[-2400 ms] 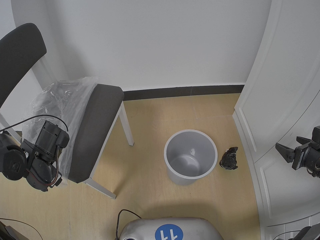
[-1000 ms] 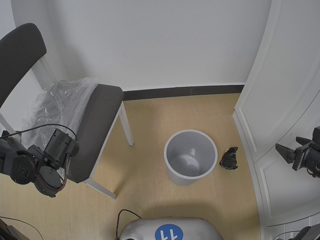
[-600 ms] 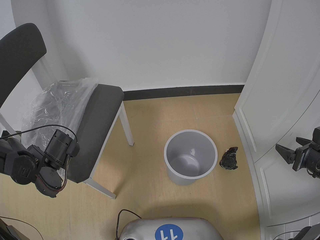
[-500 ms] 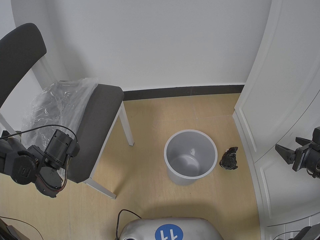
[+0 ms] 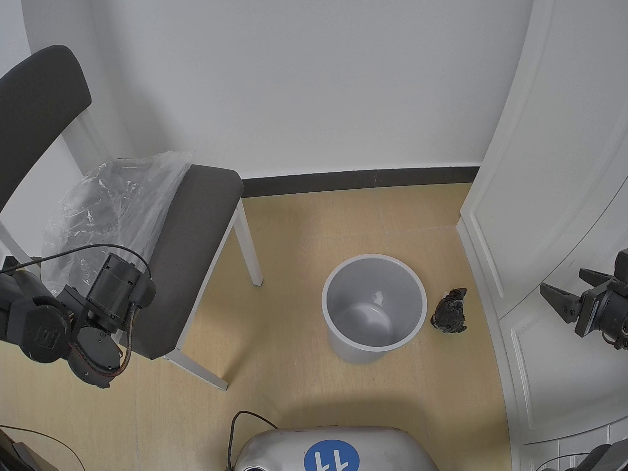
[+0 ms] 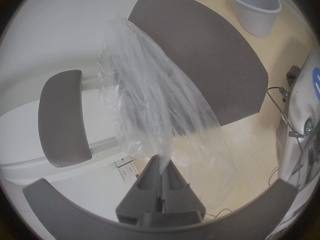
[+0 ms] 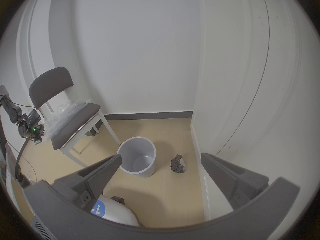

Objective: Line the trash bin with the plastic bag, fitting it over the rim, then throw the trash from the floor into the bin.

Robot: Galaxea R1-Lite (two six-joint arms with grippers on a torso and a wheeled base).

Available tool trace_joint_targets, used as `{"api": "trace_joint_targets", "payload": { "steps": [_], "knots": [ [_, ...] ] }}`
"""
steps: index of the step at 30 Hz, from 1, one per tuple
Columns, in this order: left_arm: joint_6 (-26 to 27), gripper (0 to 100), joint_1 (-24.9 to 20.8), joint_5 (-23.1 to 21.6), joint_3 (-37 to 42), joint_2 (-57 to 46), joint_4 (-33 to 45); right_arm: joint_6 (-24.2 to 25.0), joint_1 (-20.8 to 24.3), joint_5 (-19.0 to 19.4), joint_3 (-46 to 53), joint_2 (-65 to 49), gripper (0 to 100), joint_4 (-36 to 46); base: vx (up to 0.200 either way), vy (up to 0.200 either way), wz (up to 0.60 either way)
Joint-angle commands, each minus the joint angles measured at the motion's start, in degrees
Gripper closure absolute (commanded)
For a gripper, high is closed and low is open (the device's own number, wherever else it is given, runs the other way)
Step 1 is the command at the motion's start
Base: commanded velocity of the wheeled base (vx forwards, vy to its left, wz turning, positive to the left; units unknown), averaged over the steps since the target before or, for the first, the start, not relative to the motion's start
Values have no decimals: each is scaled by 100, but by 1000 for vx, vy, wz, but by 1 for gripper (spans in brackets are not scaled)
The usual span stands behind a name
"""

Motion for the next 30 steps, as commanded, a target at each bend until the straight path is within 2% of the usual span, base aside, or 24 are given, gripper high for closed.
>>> {"api": "trace_joint_targets", "payload": {
  "steps": [1, 6, 11, 15, 19, 20, 21, 22, 23, 25, 27, 28, 29, 30],
  "knots": [
    [-5, 100, -16, 2, -11, -126, -34, -1, 0, 9, 8, -7, 0, -3, 0, 0, 0],
    [-5, 100, -183, -7, 25, -574, -315, -10, 9, 27, -1, 20, 0, -38, 0, 0, 0],
    [39, 100, -579, -7, -90, -1102, -842, -10, 9, 27, -1, 55, 0, -65, 0, 0, 0],
    [522, 100, -640, -24, -46, -1717, -1668, 8, 9, 27, -1, 108, 0, -47, 0, 0, 0],
    [716, 100, -658, -139, 42, -1937, -2204, 8, 35, 36, -9, 196, 0, -47, 0, 0, 0],
    [909, 100, -676, -543, 139, -2130, -2758, 17, 71, 27, -1, 275, 0, -56, 0, 0, 0],
    [909, 100, -676, -543, 139, -2130, -2758, 17, 71, 36, -1, 275, 0, -56, 0, 0, 0],
    [1058, 100, -720, -965, 192, -2279, -3136, 34, 62, 27, -9, 319, 0, -65, 0, 0, 0],
    [1076, 100, -728, -991, 192, -2288, -3171, 34, 62, 27, -9, 327, 0, -65, 0, 0, 0],
    [1357, 100, -887, -1387, 244, -2473, -3461, 43, 9, 27, -27, 327, 0, -65, 0, 0, 0],
    [1480, 100, -948, -1571, 253, -2525, -3505, 43, 9, 36, -36, 336, 0, -65, 0, 0, 0],
    [1533, 100, -1018, -1940, 253, -2569, -3532, 43, 27, 36, -27, 345, 0, -65, 0, 0, 0],
    [1533, 100, -1027, -1975, 244, -2569, -3532, 43, 27, 36, -27, 345, 0, -65, 0, 0, 0],
    [1551, 100, -1089, -2353, 209, -2596, -3602, 43, 79, 36, -9, 380, 0, -56, 0, 0, 0]
  ]
}}
